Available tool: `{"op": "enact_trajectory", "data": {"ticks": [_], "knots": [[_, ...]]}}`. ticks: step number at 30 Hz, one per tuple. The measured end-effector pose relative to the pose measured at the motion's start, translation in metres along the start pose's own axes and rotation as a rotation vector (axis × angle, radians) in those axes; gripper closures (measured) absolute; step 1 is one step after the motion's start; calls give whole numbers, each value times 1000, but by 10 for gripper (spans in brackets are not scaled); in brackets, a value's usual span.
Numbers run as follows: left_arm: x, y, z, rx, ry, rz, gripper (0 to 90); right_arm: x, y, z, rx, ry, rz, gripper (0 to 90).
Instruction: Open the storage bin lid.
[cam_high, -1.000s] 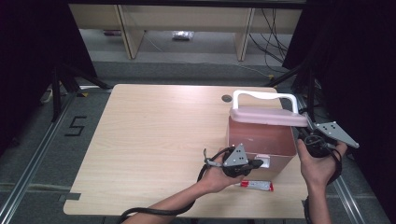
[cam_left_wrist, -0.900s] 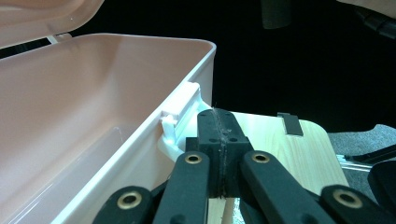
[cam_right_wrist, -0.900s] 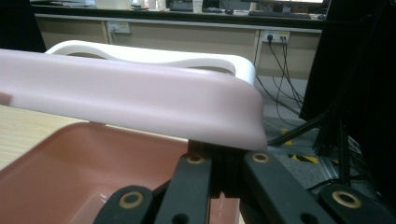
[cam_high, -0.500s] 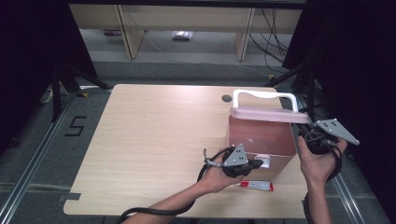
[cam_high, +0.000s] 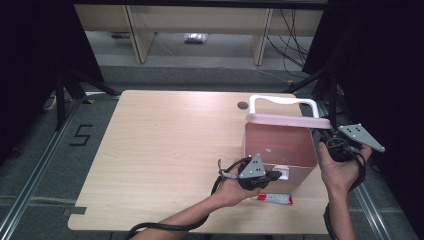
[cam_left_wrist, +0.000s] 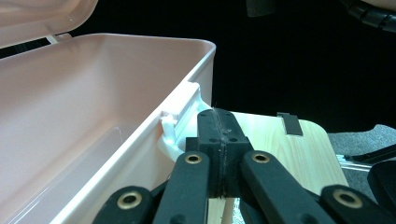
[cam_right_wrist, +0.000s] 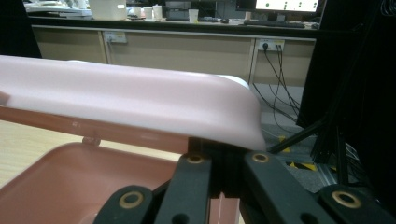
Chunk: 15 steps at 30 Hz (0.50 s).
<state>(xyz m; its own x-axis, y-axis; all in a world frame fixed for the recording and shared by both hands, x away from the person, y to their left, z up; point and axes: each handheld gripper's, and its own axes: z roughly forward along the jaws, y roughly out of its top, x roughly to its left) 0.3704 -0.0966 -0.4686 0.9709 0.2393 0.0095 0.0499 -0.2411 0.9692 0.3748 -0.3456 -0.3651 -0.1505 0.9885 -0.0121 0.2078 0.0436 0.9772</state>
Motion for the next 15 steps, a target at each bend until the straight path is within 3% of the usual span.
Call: {"op": "enact_trajectory", "data": {"ticks": [4,7,9,15], "knots": [[0,0,0,1,-1,0,897,1,1,1,-1,-3,18,900],[0,0,0,0,-1,0,897,-1,3,3,-12,-2,-2,900],[0,0,0,0,0,1,897,0,4,3,-10,-6,17,900],[0,0,0,1,-1,1,897,-1,7,6,-6,-8,10,900]]}}
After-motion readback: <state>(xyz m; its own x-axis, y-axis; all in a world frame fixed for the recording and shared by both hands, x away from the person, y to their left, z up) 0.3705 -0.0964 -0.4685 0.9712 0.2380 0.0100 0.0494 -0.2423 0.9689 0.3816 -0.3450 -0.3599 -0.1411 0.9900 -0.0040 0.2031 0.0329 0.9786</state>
